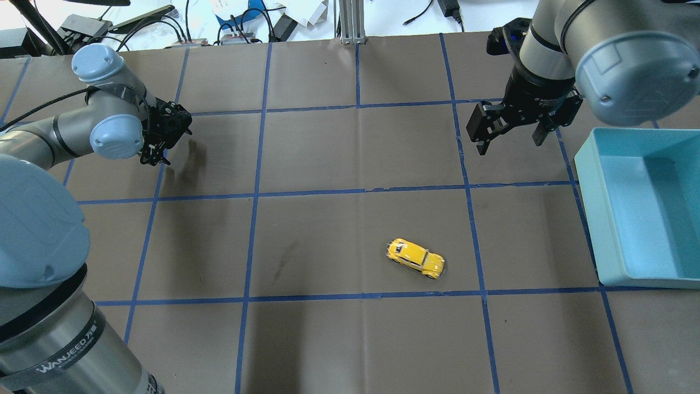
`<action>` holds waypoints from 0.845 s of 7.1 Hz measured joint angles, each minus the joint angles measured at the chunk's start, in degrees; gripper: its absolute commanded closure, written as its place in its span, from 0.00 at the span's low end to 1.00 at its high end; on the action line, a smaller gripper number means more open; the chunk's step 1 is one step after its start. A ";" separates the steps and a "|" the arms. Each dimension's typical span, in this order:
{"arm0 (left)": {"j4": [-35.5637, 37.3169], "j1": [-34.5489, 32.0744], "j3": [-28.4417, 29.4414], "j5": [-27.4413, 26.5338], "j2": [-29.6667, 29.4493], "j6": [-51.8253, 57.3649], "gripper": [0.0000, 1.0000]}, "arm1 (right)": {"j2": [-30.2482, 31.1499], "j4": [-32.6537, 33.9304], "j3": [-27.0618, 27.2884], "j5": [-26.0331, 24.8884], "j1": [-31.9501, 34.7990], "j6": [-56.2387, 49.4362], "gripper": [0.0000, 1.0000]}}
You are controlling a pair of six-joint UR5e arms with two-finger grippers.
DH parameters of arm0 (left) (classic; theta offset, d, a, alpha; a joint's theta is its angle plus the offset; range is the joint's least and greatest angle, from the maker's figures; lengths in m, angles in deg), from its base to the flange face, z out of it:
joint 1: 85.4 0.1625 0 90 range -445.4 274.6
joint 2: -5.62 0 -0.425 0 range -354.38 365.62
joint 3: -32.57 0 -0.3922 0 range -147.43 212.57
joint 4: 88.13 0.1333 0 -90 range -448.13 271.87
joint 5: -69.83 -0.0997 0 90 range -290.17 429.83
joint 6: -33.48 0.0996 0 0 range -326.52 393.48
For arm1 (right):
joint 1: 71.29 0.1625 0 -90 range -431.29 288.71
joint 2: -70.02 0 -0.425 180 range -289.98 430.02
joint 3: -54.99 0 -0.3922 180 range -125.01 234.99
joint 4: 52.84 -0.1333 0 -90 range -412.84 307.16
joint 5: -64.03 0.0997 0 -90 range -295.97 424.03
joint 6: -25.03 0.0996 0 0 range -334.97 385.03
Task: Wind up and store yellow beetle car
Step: 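Raise the left gripper away as the car rolls across the table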
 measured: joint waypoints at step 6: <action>-3.26 0.00 -0.02 -0.30 4.00 -3.70 0.00 | 0.02 -0.03 -0.23 -0.03 -0.03 0.00 0.00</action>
